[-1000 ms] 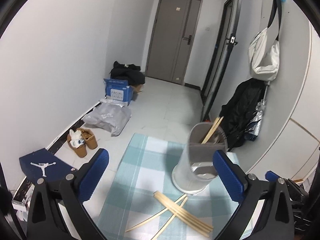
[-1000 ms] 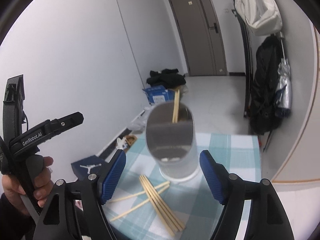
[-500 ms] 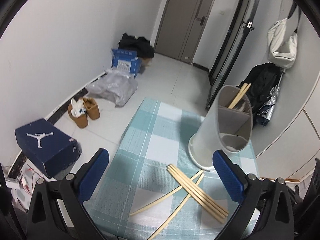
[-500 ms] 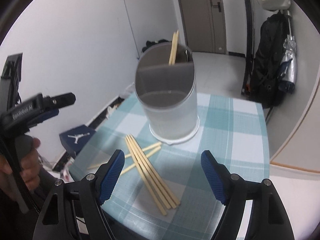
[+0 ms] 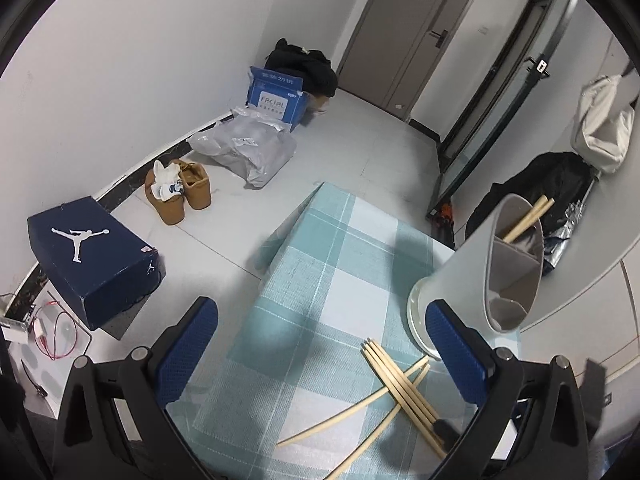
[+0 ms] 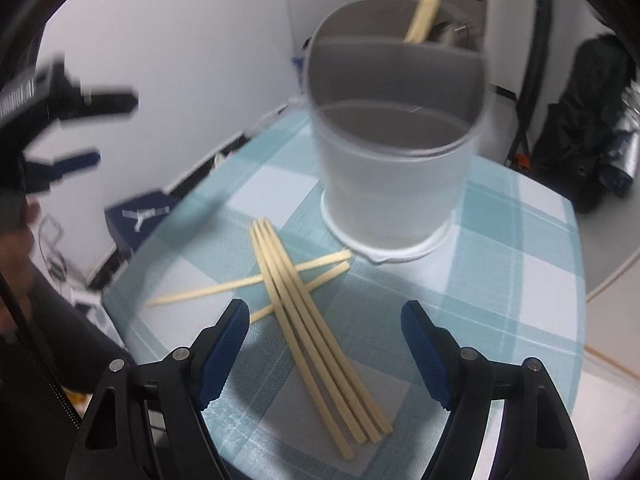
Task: Organize utensils
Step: 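Lower the right tool to the loose chopsticks and close on them, then lift the chopsticks with the right tool while the left tool lowers toward the chopsticks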
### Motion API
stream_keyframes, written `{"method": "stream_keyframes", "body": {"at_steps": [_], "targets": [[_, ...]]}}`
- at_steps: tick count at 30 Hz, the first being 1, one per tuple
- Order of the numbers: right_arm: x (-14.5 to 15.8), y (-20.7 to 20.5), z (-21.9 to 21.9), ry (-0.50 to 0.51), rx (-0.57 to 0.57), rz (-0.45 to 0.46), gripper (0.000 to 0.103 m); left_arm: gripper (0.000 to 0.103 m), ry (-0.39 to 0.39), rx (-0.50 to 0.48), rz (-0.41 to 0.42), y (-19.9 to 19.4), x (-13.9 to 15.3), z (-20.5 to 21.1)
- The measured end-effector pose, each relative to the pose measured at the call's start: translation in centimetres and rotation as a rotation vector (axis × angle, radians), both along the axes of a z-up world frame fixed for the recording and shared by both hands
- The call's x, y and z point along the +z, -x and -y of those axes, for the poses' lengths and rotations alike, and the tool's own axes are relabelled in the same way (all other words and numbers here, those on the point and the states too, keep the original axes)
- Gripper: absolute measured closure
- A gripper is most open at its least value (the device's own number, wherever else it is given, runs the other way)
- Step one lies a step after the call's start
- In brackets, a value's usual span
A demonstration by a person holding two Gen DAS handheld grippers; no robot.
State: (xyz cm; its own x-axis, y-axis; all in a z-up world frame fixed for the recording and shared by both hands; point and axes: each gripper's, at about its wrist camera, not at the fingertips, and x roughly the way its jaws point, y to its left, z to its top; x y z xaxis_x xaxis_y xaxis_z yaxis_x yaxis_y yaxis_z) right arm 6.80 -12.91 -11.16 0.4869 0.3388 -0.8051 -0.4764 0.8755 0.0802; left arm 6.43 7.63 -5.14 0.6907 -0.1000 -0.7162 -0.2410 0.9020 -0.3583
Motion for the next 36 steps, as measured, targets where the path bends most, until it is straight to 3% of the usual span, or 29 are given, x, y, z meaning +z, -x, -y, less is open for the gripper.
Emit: {"method": "stream_keyframes", "body": {"at_steps": [4, 6, 8, 18, 31, 35, 36], "targets": [[-1.5, -0.7, -0.9, 0.027, 0.025, -0.038, 0.034, 0.001, 0.002, 0.001, -0.002, -0.5, -0.1, -0.1], [-2.2, -1.1, -1.3, 0.045, 0.036, -0.057, 0.044, 0.001, 0.001, -0.005, -0.002, -0.7, -0.2, -0.1], [-2.8, -1.2, -1.6, 0.075, 0.051, -0.064, 0.048, 0.001, -0.006, -0.003, -0.005, -0.7, -0.2, -0.1], [-3.0, 0.0, -2.3, 0.169, 0.12, -0.068, 0.094, 0.001, 0.052, 0.013, -0.03, -1.2, -0.3, -0.6], [-2.7, 2.3, 3.4, 0.211, 0.105, -0.184, 0.094, 0.001, 0.058, -0.009, -0.067, -2.0, 0.0, 1.2], [-2.3, 2.4, 4.1, 0.232, 0.148, -0.199, 0.091, 0.001, 0.065, -0.017, -0.082, -2.1, 0.1, 1.9], [-2.3, 2.4, 4.0, 0.225, 0.153, -0.201, 0.086, 0.001, 0.065, -0.018, -0.078, -2.1, 0.2, 2.0]]}}
